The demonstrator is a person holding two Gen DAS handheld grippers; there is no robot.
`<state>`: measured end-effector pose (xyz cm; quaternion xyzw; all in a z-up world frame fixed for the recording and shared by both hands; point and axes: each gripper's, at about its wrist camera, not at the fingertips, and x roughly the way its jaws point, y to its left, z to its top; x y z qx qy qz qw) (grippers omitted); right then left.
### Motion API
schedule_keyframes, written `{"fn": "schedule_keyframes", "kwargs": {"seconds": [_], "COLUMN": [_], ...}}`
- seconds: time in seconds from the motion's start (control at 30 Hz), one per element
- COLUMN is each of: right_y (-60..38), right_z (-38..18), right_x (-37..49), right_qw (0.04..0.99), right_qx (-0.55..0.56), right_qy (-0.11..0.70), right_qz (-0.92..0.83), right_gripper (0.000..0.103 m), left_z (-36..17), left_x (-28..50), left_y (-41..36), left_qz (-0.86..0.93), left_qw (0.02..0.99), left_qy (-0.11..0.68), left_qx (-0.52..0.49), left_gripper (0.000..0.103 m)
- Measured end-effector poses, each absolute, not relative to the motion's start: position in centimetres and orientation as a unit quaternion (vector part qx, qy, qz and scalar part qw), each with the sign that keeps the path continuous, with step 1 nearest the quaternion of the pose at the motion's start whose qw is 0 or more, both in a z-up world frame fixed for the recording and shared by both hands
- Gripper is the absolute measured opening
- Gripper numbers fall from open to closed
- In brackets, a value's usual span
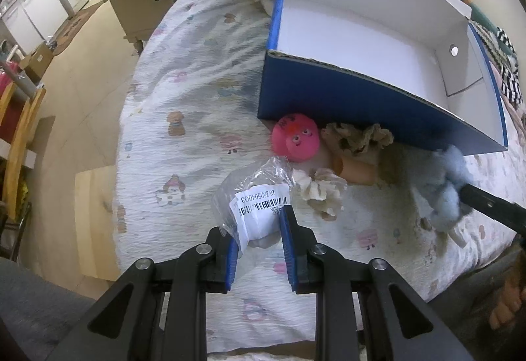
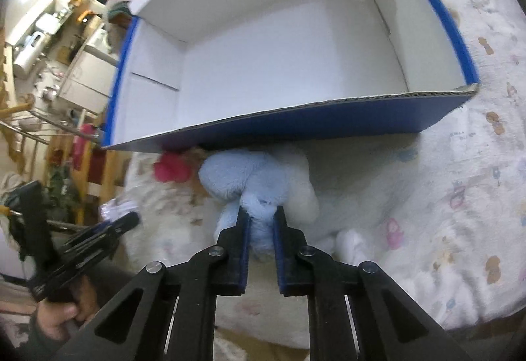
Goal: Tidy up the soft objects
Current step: 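Grasp the clear plastic bag with the left tool while the right tool grasps the light blue plush, then carry both items into the box and open both tools to release them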
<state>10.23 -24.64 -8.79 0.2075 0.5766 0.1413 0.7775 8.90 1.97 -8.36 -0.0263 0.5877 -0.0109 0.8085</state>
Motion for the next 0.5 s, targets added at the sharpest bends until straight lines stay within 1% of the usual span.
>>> {"fn": "schedule_keyframes", "kwargs": {"seconds": [0.13,0.27,0.5], "right_y": [-24.5,-23.9,-24.8], "right_z": [-6.9,-4.1,1.9], "right_x": [8.8,8.3,10.7], "right_qw": [0.779,0.787,0.824], "right_qx": [0.226,0.241,0.231], "right_qy": [0.559,0.528,0.467], "right_qz": [0.172,0.207,0.222], "right_gripper": [0.014,0.014,0.014], "left_z": [-6.8,-3.5,1.2], "left_x": [8.1,7.6,10.6], "left_y": [2.1,2.0,0.9], "left_qz": [-0.013,-0.026,-0.042], "left_qw": [0.822,0.845,0.867], "left_qy": [0.569,0.534,0.496], "left_qx": [-0.028,-0.028,-0.013], "left_gripper": [0.021,0.021,0.021]}}
